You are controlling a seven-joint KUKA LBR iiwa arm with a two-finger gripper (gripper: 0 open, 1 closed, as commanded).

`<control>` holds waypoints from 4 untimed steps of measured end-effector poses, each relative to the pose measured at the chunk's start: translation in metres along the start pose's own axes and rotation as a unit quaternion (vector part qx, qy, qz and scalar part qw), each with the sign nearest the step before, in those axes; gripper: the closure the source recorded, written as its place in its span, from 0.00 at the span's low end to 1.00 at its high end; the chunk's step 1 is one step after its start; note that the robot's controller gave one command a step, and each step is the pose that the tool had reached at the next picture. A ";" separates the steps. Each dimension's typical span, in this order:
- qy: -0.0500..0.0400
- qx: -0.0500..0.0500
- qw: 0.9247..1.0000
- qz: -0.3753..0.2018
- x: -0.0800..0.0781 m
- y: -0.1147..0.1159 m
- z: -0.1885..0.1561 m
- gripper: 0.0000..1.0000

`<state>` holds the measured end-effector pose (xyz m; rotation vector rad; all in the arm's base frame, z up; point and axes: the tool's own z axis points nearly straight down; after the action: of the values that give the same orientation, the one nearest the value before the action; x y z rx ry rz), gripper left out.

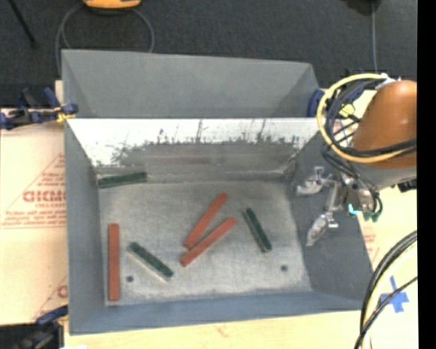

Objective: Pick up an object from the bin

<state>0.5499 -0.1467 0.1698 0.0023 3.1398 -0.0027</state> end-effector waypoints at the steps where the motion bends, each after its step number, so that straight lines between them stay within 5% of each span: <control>1: -0.001 0.000 1.000 -0.001 -0.001 0.000 -0.001 0.00; 3: 0.006 -0.003 1.000 0.027 -0.005 -0.001 0.001 0.00; 4: -0.009 0.002 1.000 0.011 -0.009 0.015 0.003 0.00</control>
Offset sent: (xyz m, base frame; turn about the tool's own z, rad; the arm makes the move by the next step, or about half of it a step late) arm 0.0269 0.0229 -0.0948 0.1679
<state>0.5586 -0.1312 0.1673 0.0359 3.1213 -0.0093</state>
